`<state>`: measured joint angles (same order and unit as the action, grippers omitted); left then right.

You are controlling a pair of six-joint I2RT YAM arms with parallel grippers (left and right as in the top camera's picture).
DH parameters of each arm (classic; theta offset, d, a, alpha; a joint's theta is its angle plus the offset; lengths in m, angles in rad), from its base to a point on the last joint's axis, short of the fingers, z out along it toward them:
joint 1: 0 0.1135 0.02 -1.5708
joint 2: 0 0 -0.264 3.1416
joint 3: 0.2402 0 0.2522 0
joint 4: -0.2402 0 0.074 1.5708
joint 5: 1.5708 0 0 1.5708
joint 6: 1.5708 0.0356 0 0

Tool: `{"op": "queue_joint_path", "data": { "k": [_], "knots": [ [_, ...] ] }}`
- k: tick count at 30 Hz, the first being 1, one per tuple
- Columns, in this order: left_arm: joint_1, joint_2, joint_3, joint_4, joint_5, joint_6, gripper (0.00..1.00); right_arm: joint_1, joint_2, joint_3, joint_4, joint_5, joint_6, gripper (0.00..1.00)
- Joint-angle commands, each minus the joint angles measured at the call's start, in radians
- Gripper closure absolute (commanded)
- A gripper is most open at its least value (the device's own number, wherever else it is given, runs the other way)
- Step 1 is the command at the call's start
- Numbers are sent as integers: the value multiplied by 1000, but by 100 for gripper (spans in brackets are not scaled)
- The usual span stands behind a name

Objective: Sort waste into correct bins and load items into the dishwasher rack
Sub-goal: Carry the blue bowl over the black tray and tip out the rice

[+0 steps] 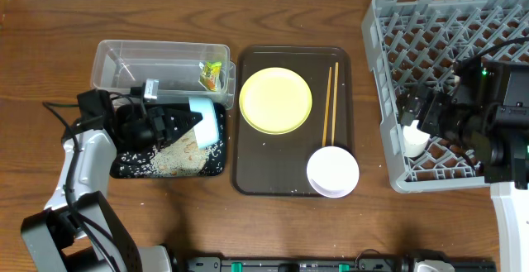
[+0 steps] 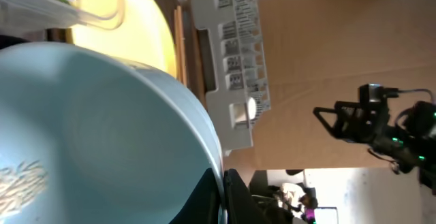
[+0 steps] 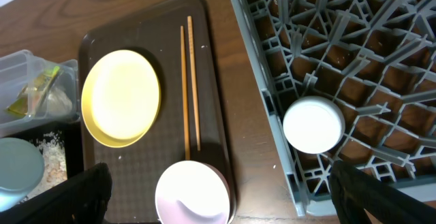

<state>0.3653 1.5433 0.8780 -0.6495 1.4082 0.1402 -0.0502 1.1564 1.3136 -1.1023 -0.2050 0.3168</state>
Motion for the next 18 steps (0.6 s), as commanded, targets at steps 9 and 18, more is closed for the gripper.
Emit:
{"op": "queue_joint_path", "data": {
  "k": [9, 18],
  "knots": [
    [16, 9, -8, 1, -123, -110, 94, 5, 2, 6, 1, 7, -19, 1],
    [3, 9, -6, -29, 59, 49, 94, 5, 2, 6, 1, 6, -19, 1]
  ]
}}
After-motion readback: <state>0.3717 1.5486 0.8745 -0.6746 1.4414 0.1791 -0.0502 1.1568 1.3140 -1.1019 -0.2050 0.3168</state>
